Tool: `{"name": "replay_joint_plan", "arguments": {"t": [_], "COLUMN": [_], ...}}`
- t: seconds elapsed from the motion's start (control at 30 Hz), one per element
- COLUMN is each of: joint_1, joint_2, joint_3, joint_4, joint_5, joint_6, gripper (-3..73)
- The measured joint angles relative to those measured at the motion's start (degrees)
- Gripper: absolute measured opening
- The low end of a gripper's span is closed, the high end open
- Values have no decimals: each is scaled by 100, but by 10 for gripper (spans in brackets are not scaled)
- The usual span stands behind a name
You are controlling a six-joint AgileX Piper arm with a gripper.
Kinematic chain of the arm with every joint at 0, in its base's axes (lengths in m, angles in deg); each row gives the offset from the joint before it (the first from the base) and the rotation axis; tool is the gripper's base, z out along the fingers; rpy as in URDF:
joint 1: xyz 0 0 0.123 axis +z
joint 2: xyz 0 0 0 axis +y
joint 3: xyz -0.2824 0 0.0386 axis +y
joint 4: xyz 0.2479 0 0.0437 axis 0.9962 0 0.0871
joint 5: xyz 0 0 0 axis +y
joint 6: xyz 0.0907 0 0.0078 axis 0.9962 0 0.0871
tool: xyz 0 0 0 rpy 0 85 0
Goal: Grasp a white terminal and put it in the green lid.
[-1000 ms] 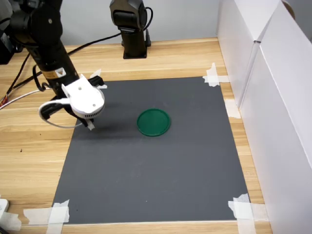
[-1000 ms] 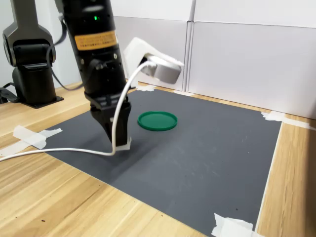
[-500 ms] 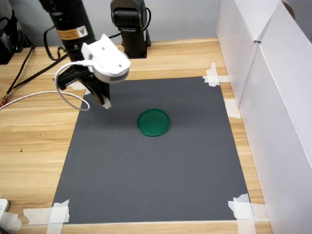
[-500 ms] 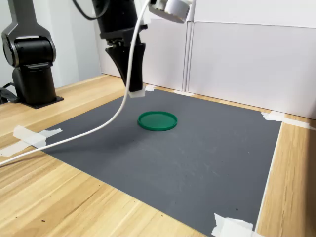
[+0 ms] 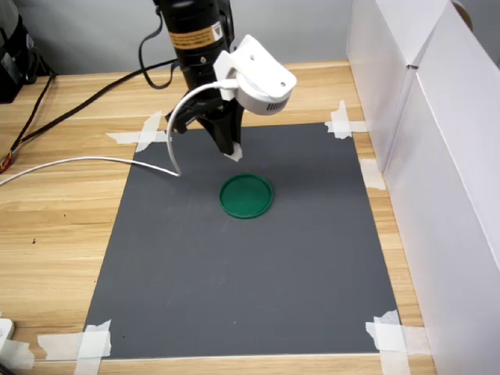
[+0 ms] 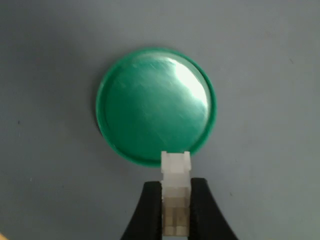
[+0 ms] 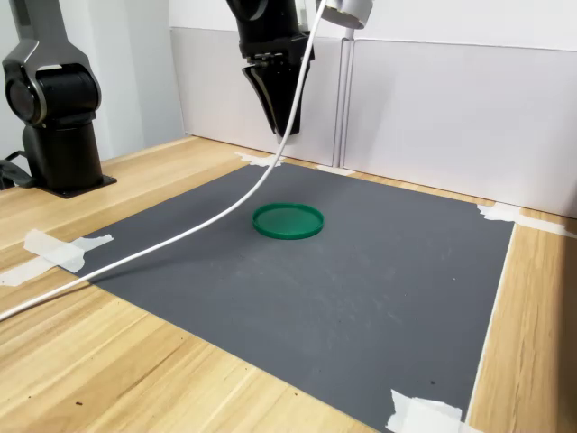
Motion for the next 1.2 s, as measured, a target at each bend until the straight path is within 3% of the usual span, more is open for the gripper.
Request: {"name": "replay_joint_plan", "arguments": {"t": [0.4, 0.8, 0.97, 1.2], "joint_1": [123, 129, 129, 129], "joint_2": [63, 646, 736, 735], "joint_3": [1057, 1100, 1100, 1100], "joint_4": [-274, -281, -294, -298], "joint_5": [-1239, -1501, -1607, -1788], "joint_6": [76, 76, -39, -201], "gripper": [82, 85, 128, 283]}}
